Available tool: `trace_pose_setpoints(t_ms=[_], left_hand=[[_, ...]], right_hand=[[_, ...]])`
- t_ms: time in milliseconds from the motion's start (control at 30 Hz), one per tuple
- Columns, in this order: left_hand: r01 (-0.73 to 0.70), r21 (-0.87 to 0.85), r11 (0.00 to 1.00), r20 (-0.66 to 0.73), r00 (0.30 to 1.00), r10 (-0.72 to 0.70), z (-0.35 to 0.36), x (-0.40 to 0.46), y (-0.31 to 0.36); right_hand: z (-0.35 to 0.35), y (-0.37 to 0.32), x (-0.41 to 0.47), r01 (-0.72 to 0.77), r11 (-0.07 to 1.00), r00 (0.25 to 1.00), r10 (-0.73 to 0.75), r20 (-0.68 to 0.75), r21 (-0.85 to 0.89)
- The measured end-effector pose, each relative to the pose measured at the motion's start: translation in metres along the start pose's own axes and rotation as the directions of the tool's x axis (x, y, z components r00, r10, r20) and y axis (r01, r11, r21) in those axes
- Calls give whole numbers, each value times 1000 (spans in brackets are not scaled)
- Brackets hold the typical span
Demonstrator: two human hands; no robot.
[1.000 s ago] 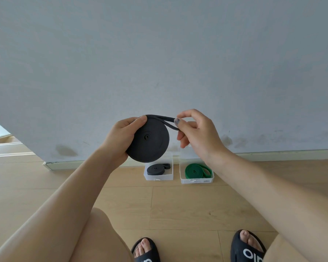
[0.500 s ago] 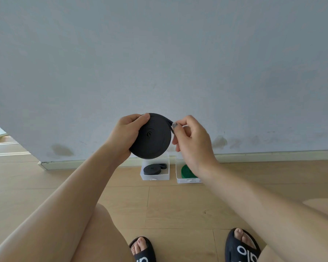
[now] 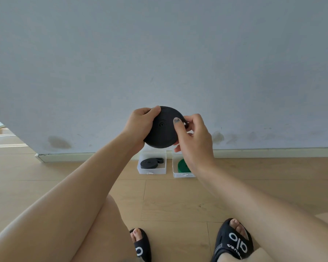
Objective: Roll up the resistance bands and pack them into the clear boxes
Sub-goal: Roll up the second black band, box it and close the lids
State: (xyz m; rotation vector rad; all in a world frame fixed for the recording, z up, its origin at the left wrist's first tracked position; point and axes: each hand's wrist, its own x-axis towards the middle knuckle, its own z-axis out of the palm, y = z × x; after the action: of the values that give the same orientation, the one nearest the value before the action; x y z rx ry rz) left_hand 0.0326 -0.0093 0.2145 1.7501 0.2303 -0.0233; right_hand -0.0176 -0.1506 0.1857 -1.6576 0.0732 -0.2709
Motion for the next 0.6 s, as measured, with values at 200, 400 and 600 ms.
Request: trace_pose_setpoints(t_ms=[200,400,600], left_hand=[[219,113,969,6,975,-221,1,46,-16],[363,126,923,130,917,-378,-28,100,-85],[526,140,839,133,830,-542,-38,145,-197]], right_hand=[[24,32,43,-269,957,963,270,0,110],[76,105,80,-486,870,874,485,27,89],[114,207,107,-665,745,746,666,-12,-50]])
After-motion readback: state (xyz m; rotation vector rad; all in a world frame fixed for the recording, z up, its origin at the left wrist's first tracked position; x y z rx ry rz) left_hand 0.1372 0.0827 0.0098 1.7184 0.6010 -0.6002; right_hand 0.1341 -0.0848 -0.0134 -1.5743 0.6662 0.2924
